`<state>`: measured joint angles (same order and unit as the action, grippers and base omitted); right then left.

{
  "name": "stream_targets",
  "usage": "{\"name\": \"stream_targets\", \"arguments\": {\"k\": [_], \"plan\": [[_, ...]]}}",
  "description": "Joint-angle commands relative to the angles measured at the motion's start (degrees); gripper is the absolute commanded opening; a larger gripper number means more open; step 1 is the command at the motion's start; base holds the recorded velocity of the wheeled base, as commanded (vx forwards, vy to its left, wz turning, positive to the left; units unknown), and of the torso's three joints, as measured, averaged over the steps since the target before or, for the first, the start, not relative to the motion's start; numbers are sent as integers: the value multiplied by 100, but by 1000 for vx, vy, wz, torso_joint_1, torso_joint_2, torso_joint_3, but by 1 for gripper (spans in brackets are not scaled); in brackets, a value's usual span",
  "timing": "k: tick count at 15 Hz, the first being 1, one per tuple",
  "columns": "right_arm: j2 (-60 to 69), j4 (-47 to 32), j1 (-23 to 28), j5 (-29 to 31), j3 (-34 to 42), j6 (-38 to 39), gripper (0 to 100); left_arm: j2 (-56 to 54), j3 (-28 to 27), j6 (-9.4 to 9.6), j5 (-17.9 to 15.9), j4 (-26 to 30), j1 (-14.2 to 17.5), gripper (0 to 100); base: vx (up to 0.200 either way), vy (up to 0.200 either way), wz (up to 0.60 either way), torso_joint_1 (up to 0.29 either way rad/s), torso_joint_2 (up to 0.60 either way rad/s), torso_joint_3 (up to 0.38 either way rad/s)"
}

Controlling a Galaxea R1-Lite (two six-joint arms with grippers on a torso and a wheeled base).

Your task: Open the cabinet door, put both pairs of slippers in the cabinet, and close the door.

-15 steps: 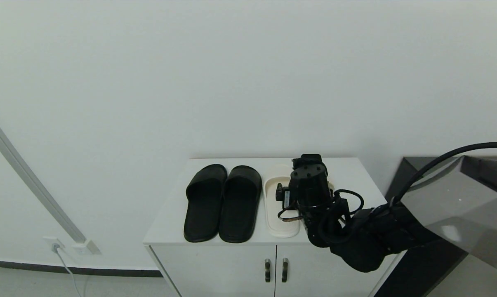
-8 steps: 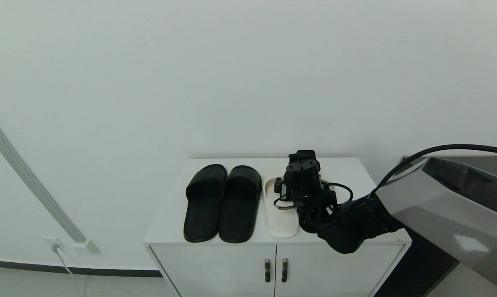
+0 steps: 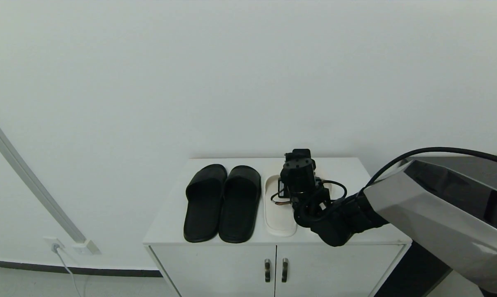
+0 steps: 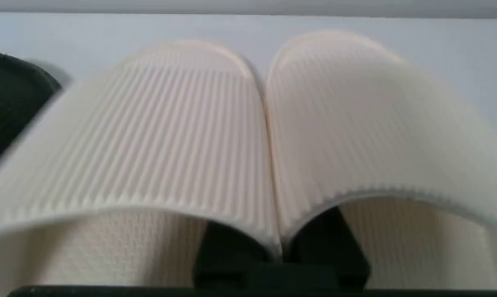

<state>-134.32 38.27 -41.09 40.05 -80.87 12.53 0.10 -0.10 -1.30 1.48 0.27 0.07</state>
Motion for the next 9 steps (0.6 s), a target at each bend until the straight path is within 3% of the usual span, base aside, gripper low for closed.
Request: {"name": "stream_targets", "arguments": {"k": [1, 7, 9], "plan": [[81, 5, 14, 21, 19, 4, 0, -1, 1, -1, 2, 0, 1, 0, 0, 0, 0, 0, 0, 0], [1514, 58, -83, -23, 1161, -401, 0, -1, 1, -10, 2, 0, 1, 0, 0, 0, 0, 0, 0, 0], [2226, 489, -285, -647, 2190, -638, 0, -1, 1, -10, 2, 0, 1, 0, 0, 0, 0, 0, 0, 0]]}}
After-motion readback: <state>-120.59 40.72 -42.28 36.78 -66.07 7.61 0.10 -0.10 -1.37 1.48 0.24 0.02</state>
